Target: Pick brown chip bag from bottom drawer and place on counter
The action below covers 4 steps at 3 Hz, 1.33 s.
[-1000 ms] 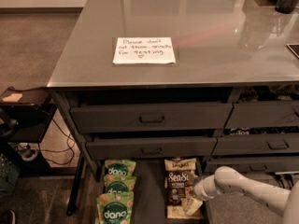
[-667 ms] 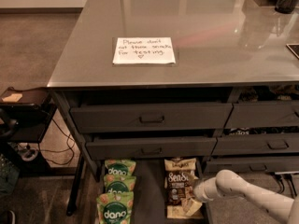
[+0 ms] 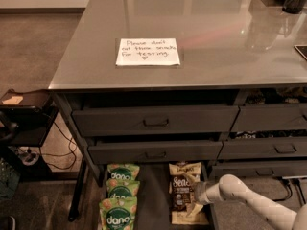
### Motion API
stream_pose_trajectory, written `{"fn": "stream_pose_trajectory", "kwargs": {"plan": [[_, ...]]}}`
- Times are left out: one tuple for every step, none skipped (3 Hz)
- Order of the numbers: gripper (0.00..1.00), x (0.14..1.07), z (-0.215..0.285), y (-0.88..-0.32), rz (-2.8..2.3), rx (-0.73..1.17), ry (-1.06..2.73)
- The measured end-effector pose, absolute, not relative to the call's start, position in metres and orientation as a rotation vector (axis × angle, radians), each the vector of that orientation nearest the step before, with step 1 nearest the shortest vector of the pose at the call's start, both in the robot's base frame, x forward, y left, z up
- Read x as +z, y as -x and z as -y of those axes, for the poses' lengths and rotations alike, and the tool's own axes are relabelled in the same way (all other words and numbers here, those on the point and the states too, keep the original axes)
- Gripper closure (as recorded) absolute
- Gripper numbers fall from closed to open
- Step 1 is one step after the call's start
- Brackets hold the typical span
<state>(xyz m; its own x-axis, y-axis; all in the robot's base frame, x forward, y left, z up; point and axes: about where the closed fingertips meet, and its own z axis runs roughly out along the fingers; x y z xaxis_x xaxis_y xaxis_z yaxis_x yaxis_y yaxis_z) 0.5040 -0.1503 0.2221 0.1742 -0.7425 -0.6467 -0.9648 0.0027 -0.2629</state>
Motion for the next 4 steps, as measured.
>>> {"fn": "stream_pose_trajectory", "kwargs": {"plan": [[0.00, 0.213, 0.148, -0.520, -1.560, 0.384, 1.822], [0.00, 0.200, 0.150, -0.536, -1.556, 0.343, 1.862], [0.00, 0.178, 0.156, -0.554, -1.594, 0.317, 1.897], [0.00, 0.157, 0.164, -0.569, -1.651, 0.303, 1.913]]}}
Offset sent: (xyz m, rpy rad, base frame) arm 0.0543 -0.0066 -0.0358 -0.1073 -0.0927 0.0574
